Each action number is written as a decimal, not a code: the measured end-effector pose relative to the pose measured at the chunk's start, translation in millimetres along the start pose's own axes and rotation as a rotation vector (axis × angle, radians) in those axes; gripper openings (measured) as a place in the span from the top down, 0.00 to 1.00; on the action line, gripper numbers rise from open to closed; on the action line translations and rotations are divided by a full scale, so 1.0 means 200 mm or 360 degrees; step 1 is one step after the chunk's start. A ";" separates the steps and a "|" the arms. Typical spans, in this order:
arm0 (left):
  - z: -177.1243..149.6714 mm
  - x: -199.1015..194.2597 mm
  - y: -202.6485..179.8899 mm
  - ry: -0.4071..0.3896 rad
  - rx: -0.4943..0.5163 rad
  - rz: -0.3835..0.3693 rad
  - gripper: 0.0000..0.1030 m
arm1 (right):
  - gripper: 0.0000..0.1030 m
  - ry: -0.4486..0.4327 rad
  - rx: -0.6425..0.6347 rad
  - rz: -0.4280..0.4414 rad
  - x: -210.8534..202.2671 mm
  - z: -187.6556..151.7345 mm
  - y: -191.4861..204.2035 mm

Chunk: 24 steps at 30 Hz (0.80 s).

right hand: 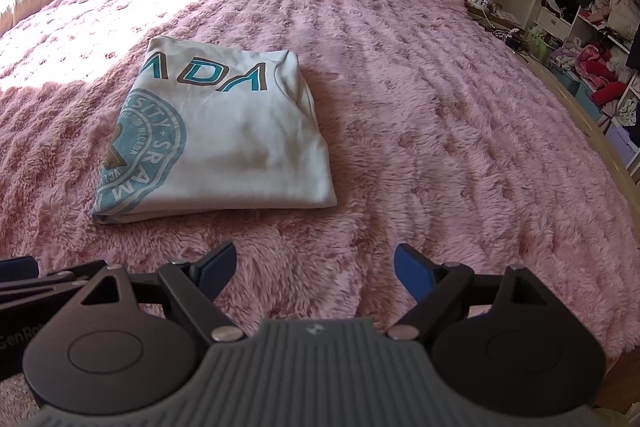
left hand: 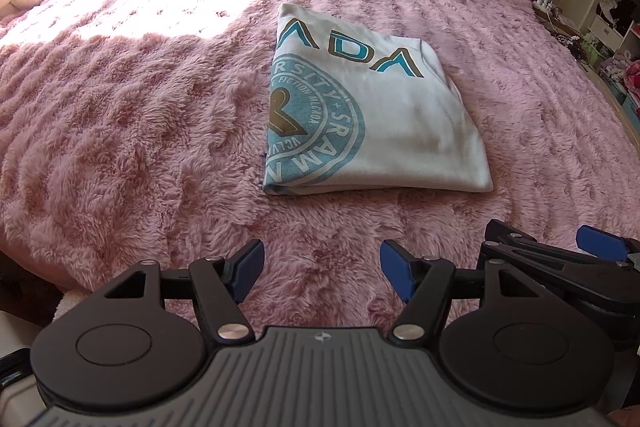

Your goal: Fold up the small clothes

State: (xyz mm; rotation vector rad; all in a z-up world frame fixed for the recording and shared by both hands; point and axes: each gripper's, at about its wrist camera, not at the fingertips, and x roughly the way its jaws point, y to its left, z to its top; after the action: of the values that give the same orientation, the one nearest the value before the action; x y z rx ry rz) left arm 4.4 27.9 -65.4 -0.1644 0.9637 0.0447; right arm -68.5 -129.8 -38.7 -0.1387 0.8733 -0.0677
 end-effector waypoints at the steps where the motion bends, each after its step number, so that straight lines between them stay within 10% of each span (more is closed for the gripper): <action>1: 0.00 0.00 0.00 -0.0005 0.0004 0.0003 0.25 | 0.20 0.0002 0.0002 0.0000 0.00 0.00 0.00; 24: 0.01 0.01 0.00 0.0038 0.0011 0.0017 0.24 | 0.20 0.0012 -0.0009 -0.0009 0.01 0.00 0.00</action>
State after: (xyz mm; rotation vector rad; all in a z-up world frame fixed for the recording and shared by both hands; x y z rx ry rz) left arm 7.1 28.2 -66.9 -0.1535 0.9882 0.0492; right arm -68.0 -129.5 -39.9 -0.1465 0.8810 -0.0713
